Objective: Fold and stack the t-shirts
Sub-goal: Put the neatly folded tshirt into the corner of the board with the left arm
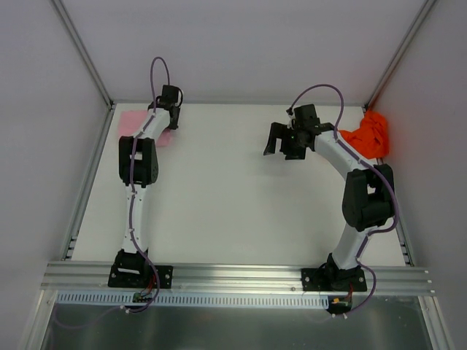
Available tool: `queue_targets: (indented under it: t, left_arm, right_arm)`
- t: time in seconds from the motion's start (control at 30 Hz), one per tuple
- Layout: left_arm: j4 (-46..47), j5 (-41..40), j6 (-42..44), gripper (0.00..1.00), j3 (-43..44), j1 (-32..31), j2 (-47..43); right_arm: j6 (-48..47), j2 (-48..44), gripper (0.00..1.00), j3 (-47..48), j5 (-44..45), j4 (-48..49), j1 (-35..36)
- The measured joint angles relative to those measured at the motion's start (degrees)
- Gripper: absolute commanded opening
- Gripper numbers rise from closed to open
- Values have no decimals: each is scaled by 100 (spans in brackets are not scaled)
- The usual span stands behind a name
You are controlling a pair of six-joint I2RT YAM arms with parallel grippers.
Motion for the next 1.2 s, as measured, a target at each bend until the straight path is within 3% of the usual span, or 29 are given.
queue_targets:
  t: [0.33, 0.5, 0.67, 0.83, 0.9, 1.07, 1.2]
  left_arm:
    - [-223, 448, -308, 29, 581, 1027, 282]
    - [74, 785, -225, 52, 227, 1145, 116]
    - [398, 1163, -116, 62, -695, 925, -455]
    - [466, 1482, -160, 93, -857, 623, -837]
    - [485, 1497, -232, 99, -970, 501, -1110]
    - [702, 1495, -820, 99, -1939, 262, -2435]
    - [946, 1480, -1403, 99, -3198, 271, -4004]
  right_arm:
    - [15, 315, 97, 393, 37, -170, 0]
    - [15, 439, 97, 555, 20, -236, 0]
    - [11, 439, 97, 640, 7, -295, 0]
    - [4, 439, 97, 656, -52, -304, 0]
    - [-33, 437, 100, 656, -118, -302, 0]
    - [-245, 291, 97, 656, -216, -295, 0]
    - [-404, -223, 97, 656, -177, -291, 0]
